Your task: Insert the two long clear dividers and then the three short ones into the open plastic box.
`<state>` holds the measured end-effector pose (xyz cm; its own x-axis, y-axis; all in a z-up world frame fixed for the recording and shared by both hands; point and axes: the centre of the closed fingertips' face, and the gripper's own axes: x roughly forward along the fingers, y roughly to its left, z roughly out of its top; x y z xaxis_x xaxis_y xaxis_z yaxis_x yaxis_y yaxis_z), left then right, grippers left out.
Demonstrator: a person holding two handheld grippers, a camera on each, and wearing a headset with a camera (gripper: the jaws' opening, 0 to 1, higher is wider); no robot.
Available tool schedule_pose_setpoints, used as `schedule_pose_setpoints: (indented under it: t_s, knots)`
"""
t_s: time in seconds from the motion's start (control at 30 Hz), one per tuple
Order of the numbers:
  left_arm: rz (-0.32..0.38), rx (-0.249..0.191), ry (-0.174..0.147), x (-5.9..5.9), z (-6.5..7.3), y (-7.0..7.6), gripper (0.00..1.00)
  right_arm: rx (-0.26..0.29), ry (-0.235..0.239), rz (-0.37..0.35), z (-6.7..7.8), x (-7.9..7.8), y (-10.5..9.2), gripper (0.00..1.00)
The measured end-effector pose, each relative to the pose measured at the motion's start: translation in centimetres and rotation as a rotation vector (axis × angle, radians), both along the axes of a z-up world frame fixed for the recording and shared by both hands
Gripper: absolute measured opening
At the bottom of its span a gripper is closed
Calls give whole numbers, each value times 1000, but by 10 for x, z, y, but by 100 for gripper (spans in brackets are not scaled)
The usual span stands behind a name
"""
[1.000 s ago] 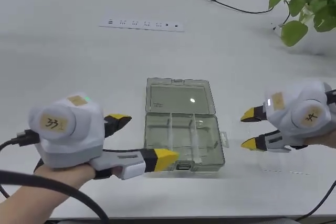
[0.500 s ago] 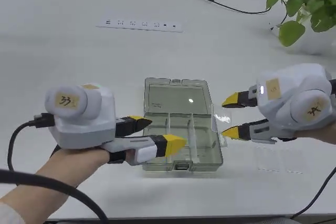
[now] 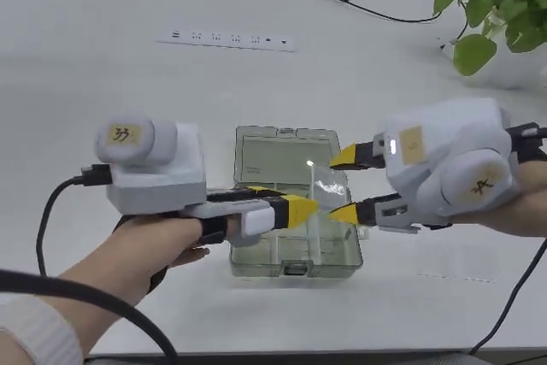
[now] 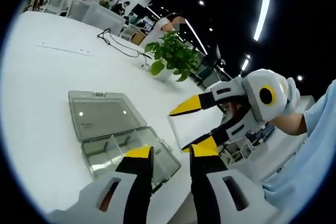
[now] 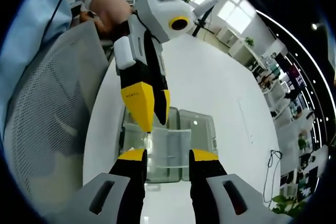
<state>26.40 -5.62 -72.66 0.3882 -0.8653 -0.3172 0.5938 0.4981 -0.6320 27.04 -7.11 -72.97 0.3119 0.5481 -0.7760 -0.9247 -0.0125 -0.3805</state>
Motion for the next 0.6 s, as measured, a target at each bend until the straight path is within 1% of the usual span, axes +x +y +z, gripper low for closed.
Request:
schedule_pose_setpoints:
  t_s: [0.03,0.07,0.13,0.23,0.3,0.37,0.4,0.43,0.53,0.57,0.6]
  knots:
    - [-3,-20,17,-1,1,-2,21,-3,-3,3,0,-1,1,33]
    - [-2,-26,22,-1,1,-3,21,-1,-9,7,0,-1,3,33]
    - [1,-23,17,-1,1,-4,18,-7,-12,18,0,-3,5,33]
    - [20,-36,35,1,1,-5,15,-9,-18,32,0,-5,7,33]
    - [32,-47,43,2,1,-5,10,-16,-28,42,0,-6,8,33]
    - [43,-49,38,4,1,-4,5,-26,-44,50,1,-7,8,33]
    - [40,-53,41,3,2,-5,4,-29,-45,50,1,-7,8,33]
    - [40,-60,50,2,2,-6,3,-35,-59,55,1,-7,8,33]
    - [50,-71,64,3,2,-6,1,-49,-84,65,2,-7,8,33]
    - [54,-83,71,3,3,-7,0,-59,-96,74,1,-8,8,33]
    - [57,-98,82,2,4,-8,0,-61,-98,78,1,-9,8,33]
